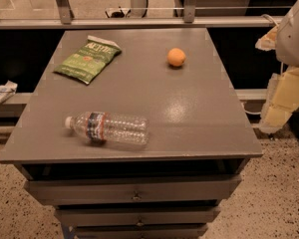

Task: Move orange near water bottle

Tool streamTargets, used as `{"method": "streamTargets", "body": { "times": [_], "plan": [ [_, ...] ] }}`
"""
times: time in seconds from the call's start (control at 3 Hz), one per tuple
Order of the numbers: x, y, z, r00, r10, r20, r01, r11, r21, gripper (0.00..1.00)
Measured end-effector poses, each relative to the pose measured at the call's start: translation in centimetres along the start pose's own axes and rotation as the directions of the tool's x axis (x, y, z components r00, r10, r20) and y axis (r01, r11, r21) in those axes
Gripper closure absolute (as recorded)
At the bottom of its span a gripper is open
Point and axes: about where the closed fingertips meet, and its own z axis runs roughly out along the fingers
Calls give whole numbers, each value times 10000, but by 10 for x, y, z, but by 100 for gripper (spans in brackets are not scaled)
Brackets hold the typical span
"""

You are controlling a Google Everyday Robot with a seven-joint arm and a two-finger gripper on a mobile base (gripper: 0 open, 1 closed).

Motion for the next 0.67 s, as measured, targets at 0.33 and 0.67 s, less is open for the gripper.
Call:
{"method": "streamTargets", "body": {
  "times": [0.33, 0.67],
  "plan": [
    [0, 0, 0, 10000, 0, 1, 0, 10000, 2, 0],
    [-11, -20, 8, 9991, -22, 434, 7, 9994, 351, 0]
  ]
}}
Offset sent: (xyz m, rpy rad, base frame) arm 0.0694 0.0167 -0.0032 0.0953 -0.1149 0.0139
